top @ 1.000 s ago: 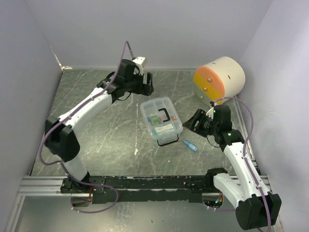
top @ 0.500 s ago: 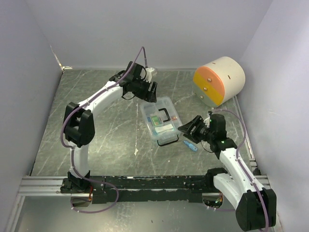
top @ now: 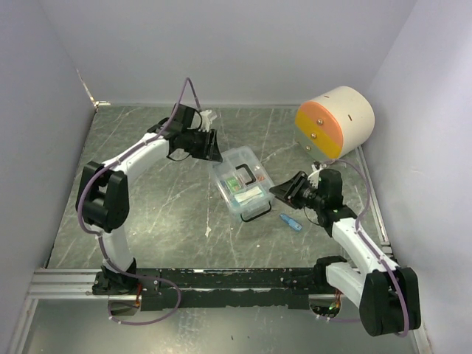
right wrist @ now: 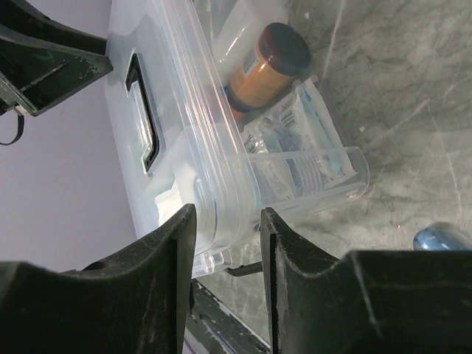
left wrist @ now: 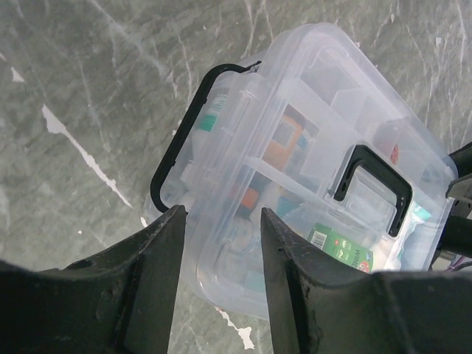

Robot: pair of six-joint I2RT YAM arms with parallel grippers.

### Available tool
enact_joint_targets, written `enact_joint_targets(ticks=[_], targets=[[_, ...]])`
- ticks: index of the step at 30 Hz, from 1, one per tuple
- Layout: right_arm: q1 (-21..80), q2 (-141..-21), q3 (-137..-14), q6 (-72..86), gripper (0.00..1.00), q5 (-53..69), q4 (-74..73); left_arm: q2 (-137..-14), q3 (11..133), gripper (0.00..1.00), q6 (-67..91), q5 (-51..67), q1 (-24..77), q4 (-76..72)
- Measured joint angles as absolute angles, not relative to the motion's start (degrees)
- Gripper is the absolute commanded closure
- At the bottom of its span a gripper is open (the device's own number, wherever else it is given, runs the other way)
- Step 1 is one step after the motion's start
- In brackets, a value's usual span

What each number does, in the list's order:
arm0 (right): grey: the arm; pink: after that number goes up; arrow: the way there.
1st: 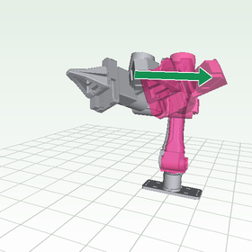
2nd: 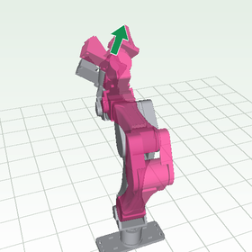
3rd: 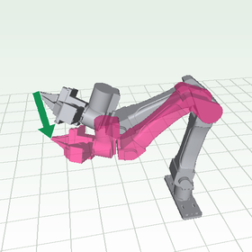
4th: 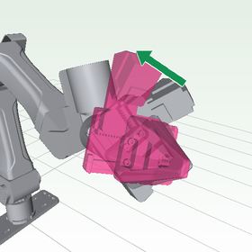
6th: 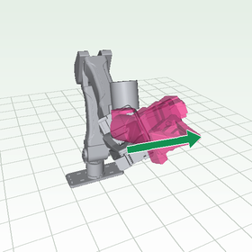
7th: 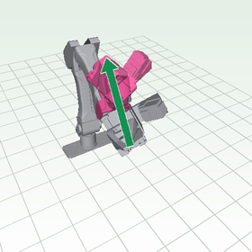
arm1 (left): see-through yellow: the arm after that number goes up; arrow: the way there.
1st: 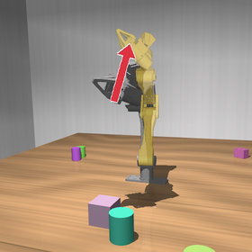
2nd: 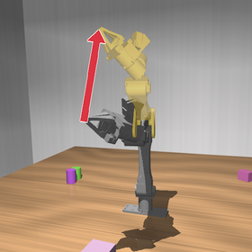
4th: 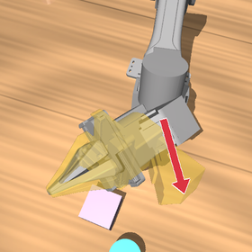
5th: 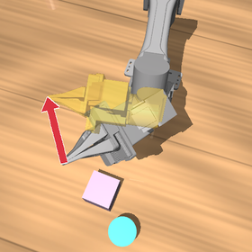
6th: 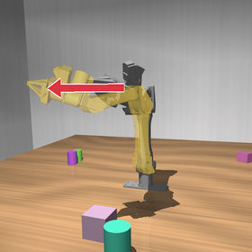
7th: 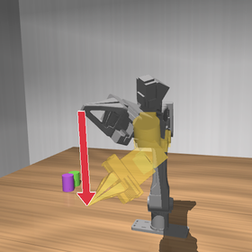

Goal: Organize the medicine kit

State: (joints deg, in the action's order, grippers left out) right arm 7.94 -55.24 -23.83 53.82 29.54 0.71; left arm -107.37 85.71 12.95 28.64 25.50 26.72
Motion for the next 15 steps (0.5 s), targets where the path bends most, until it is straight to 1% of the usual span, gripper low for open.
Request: enact_joint_targets(ticks=[4,11,15], targets=[[7.75,-59.18,-26.44,49.78,0.63,31.75,0.86,-103.55,80.05,0.50,15.31,27.42,24.69,23.46],[7.68,-65.60,-30.24,44.31,0.62,35.40,2.28,-95.68,69.23,0.47,20.82,23.09,23.55,17.89],[8.78,-69.34,-32.56,41.74,0.62,36.91,3.62,-90.41,63.24,0.47,23.94,20.03,23.38,16.14]])
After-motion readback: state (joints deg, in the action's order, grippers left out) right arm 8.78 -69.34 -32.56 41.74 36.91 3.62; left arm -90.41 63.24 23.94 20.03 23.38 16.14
